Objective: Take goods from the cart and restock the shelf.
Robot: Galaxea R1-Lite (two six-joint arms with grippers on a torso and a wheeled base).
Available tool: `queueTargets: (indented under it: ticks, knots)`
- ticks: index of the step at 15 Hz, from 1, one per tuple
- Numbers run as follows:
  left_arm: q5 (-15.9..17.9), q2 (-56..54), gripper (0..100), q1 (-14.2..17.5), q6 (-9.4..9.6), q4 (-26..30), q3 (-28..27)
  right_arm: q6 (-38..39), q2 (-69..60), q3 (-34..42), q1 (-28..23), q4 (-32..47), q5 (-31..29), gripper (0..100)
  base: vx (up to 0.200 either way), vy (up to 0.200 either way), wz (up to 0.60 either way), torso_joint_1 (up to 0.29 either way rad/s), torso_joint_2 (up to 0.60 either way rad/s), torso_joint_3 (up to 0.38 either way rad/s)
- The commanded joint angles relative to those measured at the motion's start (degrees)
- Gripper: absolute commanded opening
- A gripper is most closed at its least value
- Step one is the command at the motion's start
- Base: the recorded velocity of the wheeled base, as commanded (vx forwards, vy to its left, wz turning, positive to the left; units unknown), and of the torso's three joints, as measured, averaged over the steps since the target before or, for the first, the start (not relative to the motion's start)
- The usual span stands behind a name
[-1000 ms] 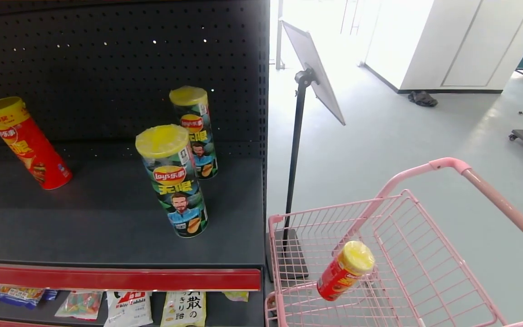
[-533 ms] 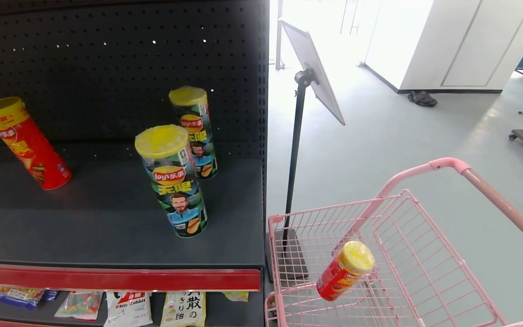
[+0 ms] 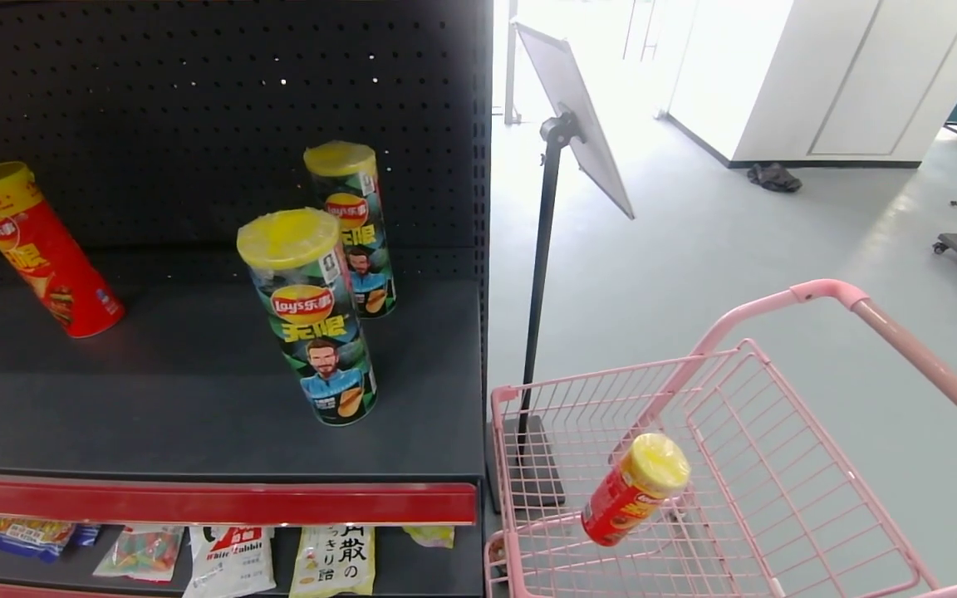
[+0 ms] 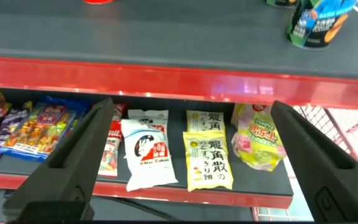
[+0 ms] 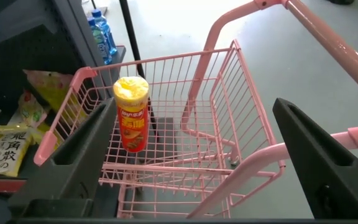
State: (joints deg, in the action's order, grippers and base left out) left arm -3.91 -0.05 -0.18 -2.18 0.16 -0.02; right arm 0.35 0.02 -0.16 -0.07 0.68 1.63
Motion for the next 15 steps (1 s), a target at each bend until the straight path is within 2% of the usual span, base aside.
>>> queueTargets:
  ticks: [1,10,15]
  knots:
    - [-0.04,0.05,100,0.01,-0.02,-0.07,0.02,0.0,0.06,-0.02,-0.01,0.02,0.04,100,0.0,0.0,0.0,-0.134,0.35,0.183]
    - [-0.04,0.05,100,0.01,-0.1,0.02,0.02,0.09,0.06,-0.02,-0.01,0.02,0.04,100,0.0,0.0,0.0,-0.146,0.37,0.211]
    - [-0.04,0.05,100,0.01,-0.1,0.02,0.02,0.09,0.06,-0.02,-0.01,0.02,0.04,100,0.0,0.0,0.0,-0.2,0.5,0.305]
